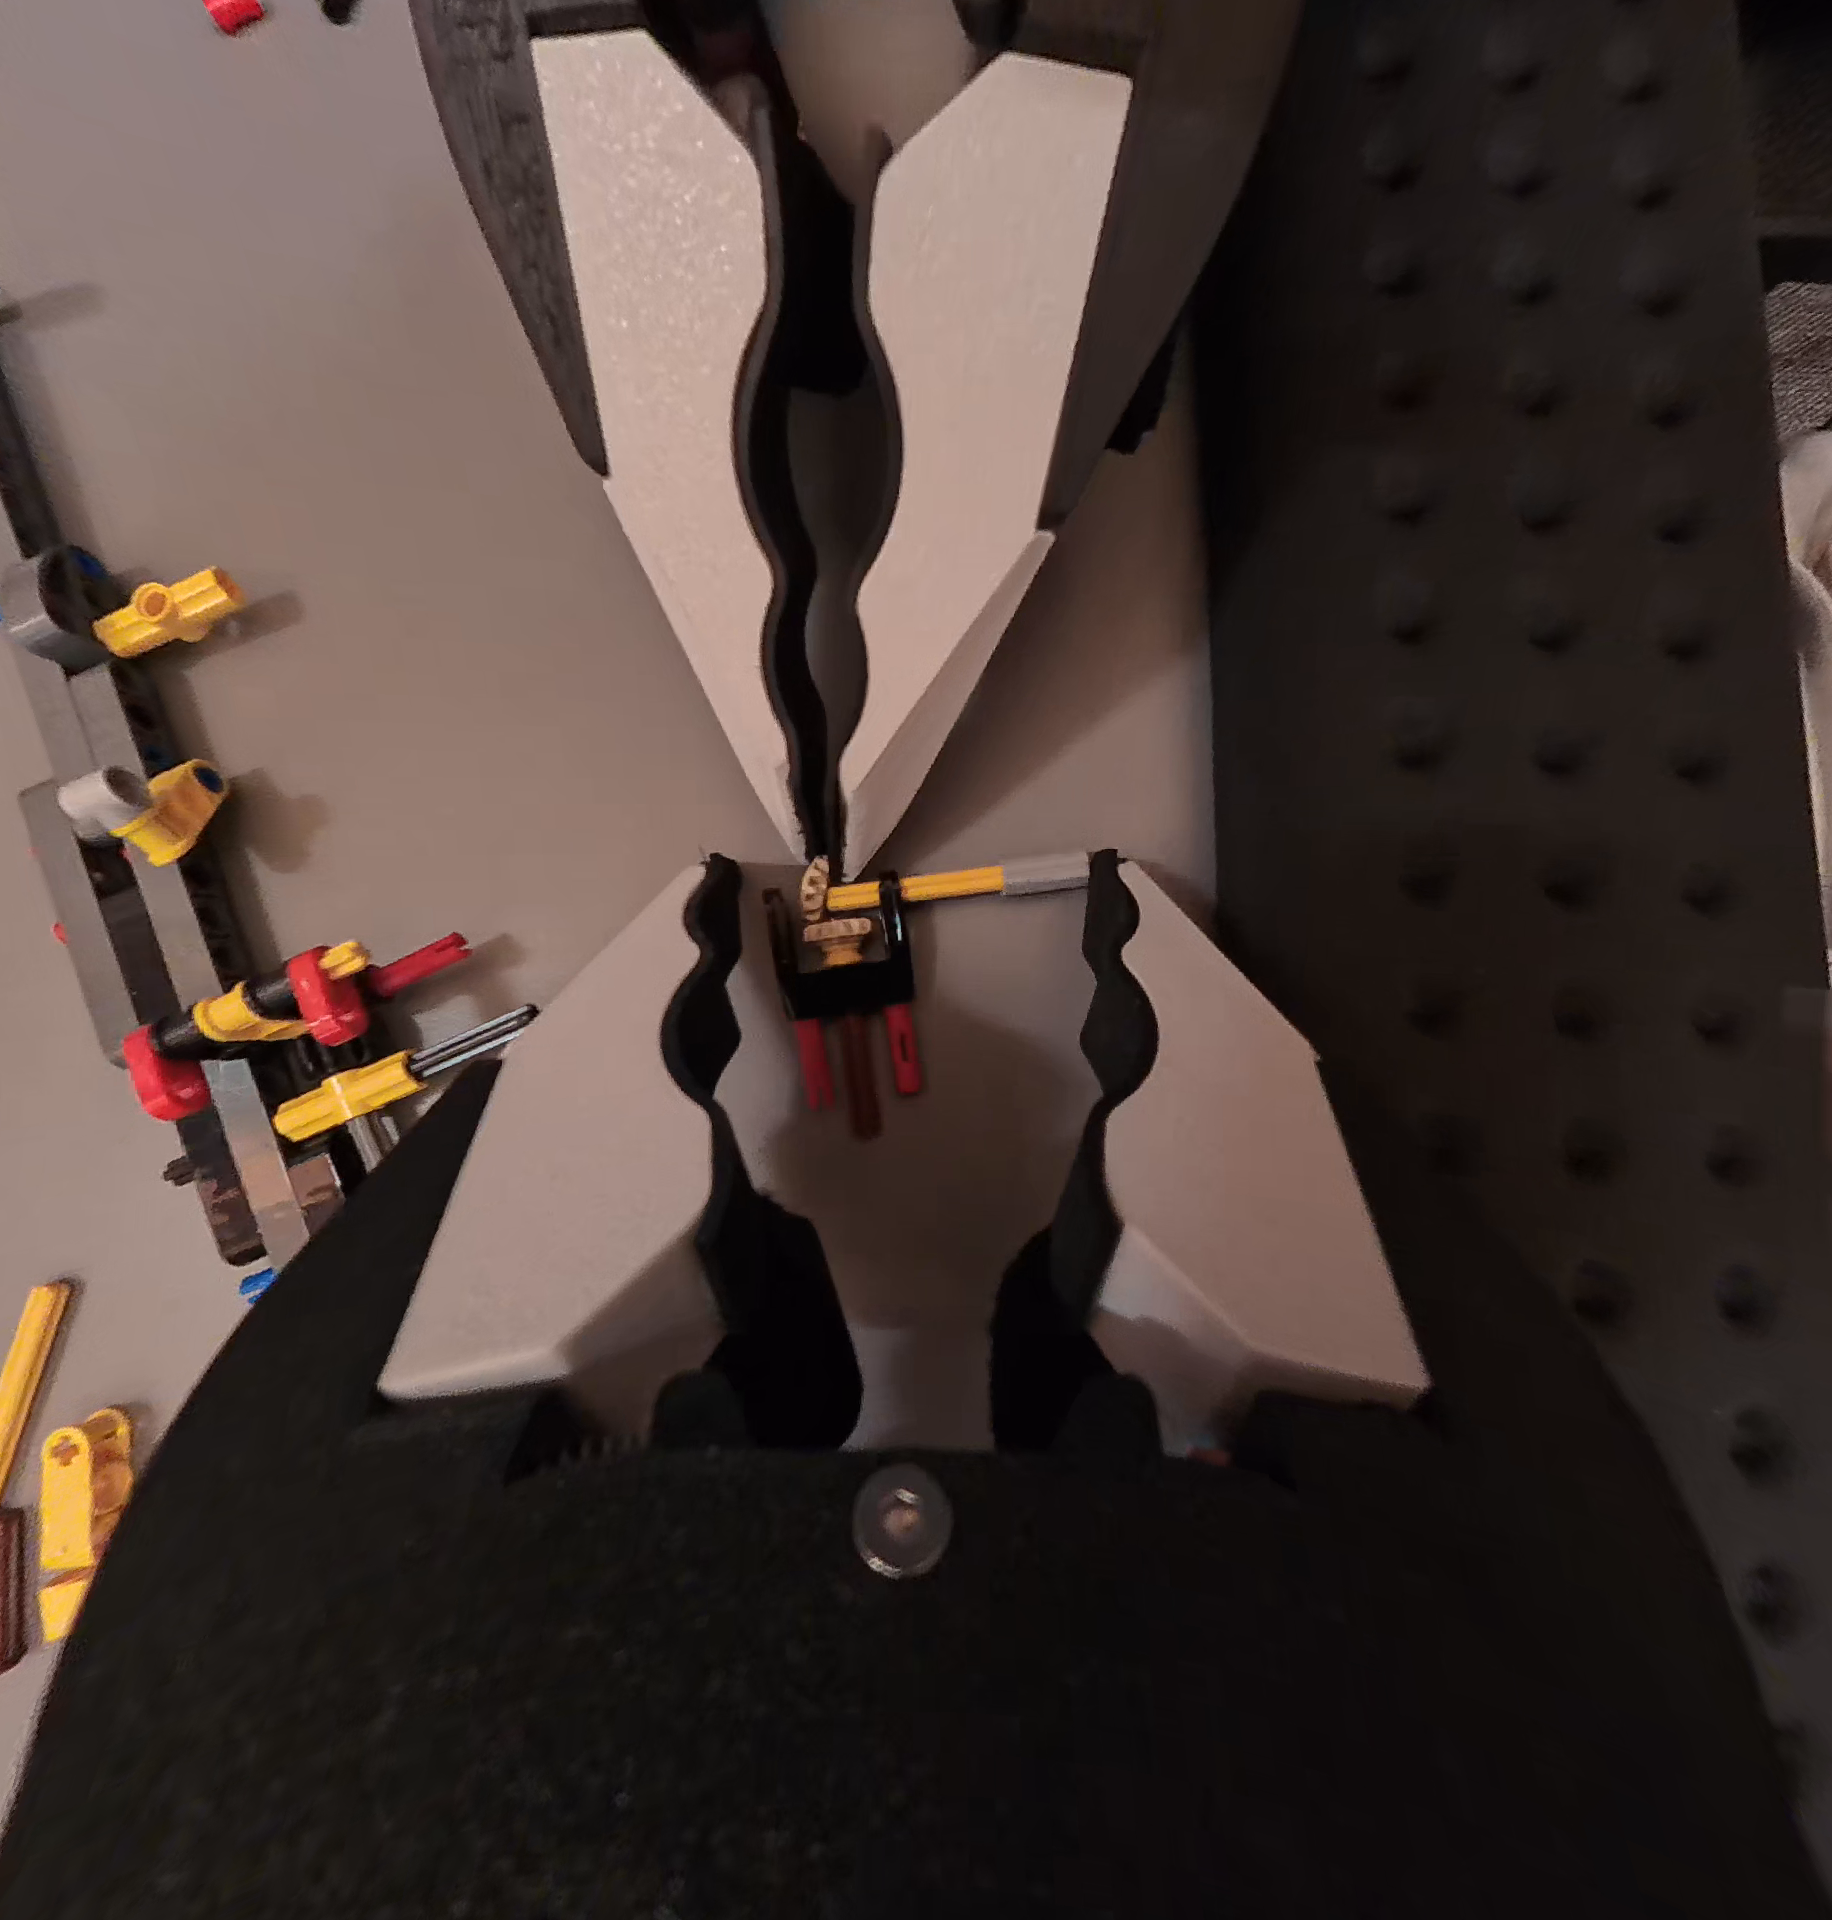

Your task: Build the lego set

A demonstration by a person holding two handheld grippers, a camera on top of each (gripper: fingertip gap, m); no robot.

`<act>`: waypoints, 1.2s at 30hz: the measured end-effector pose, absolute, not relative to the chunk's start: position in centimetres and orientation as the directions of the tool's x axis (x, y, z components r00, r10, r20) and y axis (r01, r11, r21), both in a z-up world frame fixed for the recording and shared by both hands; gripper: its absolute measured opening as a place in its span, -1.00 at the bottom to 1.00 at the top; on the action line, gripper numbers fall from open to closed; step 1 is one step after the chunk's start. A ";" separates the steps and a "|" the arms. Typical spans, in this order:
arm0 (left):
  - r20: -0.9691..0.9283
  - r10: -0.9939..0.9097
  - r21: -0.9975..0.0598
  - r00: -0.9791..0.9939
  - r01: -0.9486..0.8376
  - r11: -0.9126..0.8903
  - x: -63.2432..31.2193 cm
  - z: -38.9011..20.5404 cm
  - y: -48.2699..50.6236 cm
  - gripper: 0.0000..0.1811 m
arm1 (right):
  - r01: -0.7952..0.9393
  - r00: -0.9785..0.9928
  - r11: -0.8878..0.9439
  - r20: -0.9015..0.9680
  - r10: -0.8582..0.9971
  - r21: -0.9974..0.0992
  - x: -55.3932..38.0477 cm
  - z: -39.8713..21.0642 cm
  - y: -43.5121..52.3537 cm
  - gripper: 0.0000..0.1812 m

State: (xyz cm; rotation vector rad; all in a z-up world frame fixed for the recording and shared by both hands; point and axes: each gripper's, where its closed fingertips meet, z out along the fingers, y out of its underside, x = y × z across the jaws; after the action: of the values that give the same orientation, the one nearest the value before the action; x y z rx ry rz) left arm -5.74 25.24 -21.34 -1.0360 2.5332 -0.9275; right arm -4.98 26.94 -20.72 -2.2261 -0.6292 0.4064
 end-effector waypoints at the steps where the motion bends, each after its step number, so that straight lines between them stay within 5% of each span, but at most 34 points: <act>1: 0.008 -0.699 -0.644 -0.715 -0.539 0.543 -5.8 -21.3 25.2 -0.29 | 0.308 0.828 -0.580 -0.087 0.554 -0.754 -5.0 -20.7 27.0 -0.98; 11: 0.012 -0.687 -0.653 -0.726 -0.526 0.545 -5.8 -21.3 24.9 -0.37 | 0.316 0.826 -0.564 -0.070 0.559 -0.763 -5.0 -20.6 27.3 -0.99; 17: 0.017 -0.693 -0.652 -0.721 -0.534 0.539 -6.1 -21.3 25.4 -0.22 | 0.314 0.824 -0.562 -0.074 0.562 -0.765 -5.1 -20.5 27.3 -0.98; 36: 0.014 -0.681 -0.653 -0.732 -0.523 0.549 -6.2 -21.3 25.2 -0.39 | 0.315 0.825 -0.567 -0.076 0.560 -0.762 -5.1 -20.6 27.5 -0.98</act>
State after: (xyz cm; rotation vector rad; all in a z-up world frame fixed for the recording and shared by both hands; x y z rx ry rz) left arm -6.15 25.18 -21.26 -1.0079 2.5450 -0.9526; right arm -5.06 27.47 -20.62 -2.2119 -0.6377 0.3979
